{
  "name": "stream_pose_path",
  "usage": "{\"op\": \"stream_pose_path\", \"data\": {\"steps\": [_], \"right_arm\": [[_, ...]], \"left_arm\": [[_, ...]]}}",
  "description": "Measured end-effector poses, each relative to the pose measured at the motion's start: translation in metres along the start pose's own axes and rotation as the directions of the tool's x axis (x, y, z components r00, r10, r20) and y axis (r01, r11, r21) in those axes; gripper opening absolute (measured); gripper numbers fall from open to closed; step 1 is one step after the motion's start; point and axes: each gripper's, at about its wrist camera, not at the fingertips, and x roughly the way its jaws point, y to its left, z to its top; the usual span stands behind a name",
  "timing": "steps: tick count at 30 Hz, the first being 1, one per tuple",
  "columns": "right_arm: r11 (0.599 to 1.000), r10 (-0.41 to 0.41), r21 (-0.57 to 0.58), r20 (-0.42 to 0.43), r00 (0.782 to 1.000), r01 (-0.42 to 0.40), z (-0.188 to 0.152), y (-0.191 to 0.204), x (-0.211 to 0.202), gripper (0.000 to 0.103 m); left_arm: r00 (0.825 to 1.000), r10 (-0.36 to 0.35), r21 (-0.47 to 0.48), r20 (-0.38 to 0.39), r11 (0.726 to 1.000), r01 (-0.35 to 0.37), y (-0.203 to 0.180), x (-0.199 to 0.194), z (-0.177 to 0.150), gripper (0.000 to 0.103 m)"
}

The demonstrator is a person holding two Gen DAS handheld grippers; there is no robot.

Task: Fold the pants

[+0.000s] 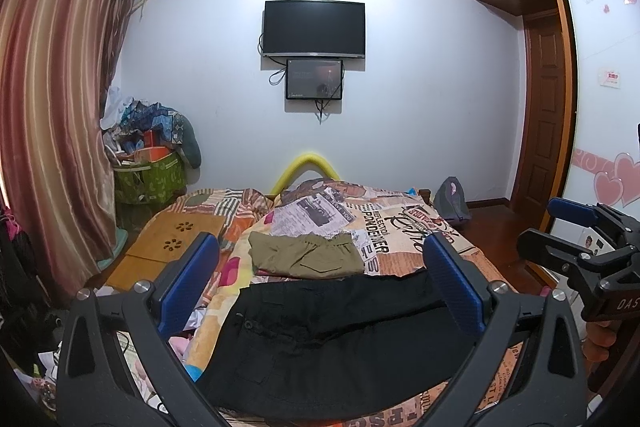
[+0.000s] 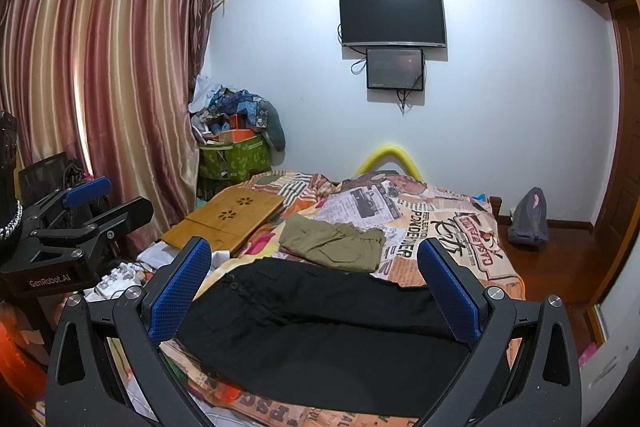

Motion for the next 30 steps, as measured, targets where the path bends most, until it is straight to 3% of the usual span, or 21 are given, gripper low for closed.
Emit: {"op": "stream_pose_path", "data": {"steps": [8,16,26,30], "right_arm": [[1.0,0.007,-0.002,-0.041,0.999,-0.007,-0.008,-0.013,0.023,0.103],[0.999,-0.029,0.014,-0.15,0.988,0.032,-0.03,-0.051,0.071,0.103],[0.992,-0.073,0.08,-0.312,0.947,0.102,-0.052,-0.11,0.135,0.102],[0.987,-0.082,0.098,-0.372,0.924,0.127,-0.057,-0.129,0.164,0.102]], "left_arm": [[0.999,-0.027,-0.012,-0.029,1.0,0.026,0.016,0.028,-0.01,0.103],[0.993,0.011,-0.029,-0.122,0.999,-0.015,0.046,0.1,-0.019,0.103],[0.963,0.054,-0.09,-0.266,0.993,-0.081,0.102,0.218,-0.047,0.103],[0.945,0.111,-0.048,-0.307,0.99,-0.132,0.121,0.264,-0.063,0.103]]}}
